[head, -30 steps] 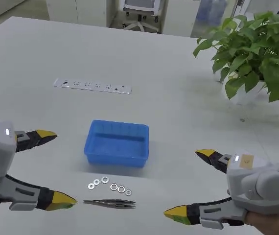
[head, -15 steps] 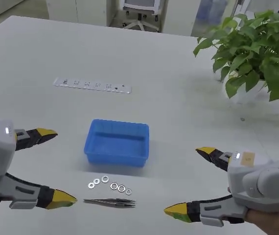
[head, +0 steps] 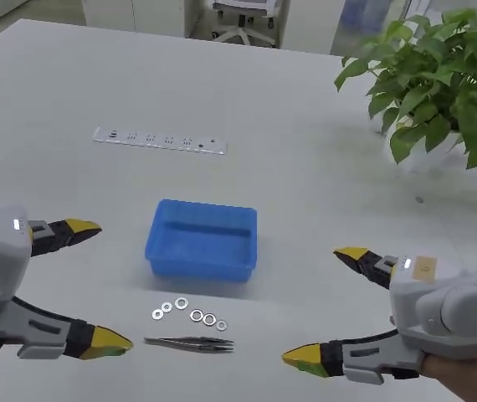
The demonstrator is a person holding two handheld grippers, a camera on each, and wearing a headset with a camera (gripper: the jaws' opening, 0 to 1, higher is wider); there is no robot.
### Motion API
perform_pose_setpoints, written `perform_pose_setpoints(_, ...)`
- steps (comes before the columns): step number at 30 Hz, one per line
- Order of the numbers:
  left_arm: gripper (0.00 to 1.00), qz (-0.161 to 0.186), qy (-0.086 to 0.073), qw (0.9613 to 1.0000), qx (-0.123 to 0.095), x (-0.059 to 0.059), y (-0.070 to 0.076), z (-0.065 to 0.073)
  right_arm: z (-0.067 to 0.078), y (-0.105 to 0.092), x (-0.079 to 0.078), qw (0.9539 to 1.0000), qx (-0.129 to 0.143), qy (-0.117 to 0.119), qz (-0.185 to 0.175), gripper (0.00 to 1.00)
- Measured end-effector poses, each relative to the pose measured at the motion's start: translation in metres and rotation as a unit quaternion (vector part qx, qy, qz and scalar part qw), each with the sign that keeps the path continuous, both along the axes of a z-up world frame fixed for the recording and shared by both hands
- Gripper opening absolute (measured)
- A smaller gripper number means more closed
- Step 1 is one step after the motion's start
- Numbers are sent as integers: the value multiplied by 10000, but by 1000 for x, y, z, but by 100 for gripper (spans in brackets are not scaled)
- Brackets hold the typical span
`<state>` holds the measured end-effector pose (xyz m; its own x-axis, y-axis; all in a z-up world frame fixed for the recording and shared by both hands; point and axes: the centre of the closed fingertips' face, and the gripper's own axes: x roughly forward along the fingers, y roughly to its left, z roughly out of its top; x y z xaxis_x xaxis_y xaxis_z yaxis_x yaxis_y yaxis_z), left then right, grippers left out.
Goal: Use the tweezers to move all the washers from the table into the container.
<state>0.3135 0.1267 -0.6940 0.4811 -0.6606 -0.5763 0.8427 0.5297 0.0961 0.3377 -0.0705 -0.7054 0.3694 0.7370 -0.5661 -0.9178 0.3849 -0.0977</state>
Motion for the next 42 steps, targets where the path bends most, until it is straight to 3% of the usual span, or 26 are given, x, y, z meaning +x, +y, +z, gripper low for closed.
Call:
perform_pose_setpoints(9, 99, -226, 153, 9995, 179, -7, -8, -21, -10, 12, -1, 9995, -157, 26, 256, 93)
perform_pose_setpoints(25, 83, -638, 413, 9962, 425, -20, -17, -50, -30, 39, -8, 9957, -369, 75, 842, 80)
perform_pose_setpoints(42, 52, -1199, 562, 9879, 808, -28, -31, -79, -58, 72, -29, 9817, -733, 82, 1755, 51)
